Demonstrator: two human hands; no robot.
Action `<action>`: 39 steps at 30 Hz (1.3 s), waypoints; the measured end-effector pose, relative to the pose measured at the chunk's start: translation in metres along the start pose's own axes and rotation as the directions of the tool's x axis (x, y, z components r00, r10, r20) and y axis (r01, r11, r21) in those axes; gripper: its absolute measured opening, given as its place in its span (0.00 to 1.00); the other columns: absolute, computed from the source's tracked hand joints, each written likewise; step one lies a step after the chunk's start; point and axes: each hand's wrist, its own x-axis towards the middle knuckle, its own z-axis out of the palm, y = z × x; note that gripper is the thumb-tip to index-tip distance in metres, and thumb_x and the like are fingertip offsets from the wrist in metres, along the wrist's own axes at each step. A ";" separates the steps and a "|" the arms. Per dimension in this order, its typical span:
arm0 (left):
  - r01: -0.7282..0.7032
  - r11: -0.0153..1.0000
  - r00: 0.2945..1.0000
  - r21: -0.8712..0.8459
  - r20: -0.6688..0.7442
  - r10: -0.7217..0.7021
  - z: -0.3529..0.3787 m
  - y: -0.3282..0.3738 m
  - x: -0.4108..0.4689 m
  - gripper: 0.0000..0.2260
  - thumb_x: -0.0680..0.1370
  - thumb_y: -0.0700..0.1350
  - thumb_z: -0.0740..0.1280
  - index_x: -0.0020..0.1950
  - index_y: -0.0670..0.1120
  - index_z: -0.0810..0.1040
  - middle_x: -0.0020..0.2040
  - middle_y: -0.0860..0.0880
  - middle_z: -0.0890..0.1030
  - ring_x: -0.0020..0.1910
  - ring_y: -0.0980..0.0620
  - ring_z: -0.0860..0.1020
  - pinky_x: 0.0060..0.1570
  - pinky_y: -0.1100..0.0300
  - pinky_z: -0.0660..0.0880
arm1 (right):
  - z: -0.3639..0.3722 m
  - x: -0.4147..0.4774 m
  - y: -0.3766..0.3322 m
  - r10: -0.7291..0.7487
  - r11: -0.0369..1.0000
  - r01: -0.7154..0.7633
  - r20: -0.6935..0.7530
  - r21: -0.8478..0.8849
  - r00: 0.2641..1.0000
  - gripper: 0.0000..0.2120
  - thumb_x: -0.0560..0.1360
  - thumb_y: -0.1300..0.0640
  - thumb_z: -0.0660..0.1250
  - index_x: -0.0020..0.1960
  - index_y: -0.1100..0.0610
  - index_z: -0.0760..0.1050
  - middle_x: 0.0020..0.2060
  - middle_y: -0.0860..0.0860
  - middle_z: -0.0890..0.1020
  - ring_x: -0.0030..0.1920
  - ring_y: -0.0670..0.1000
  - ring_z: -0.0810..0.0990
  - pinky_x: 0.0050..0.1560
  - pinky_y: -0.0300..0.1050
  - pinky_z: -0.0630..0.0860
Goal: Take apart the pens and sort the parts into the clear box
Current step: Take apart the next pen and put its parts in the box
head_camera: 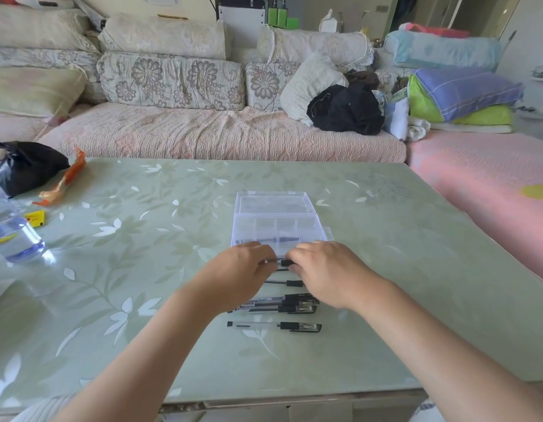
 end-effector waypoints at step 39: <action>0.102 0.988 0.992 0.118 0.059 -0.109 0.009 -0.003 0.005 0.05 0.79 0.53 0.65 0.52 0.57 0.79 0.49 0.59 0.80 0.44 0.57 0.76 0.41 0.62 0.72 | 0.012 -0.019 0.059 0.276 0.922 -0.331 0.258 0.201 0.926 0.19 0.72 0.56 0.70 0.61 0.42 0.75 0.49 0.39 0.78 0.49 0.45 0.74 0.43 0.38 0.69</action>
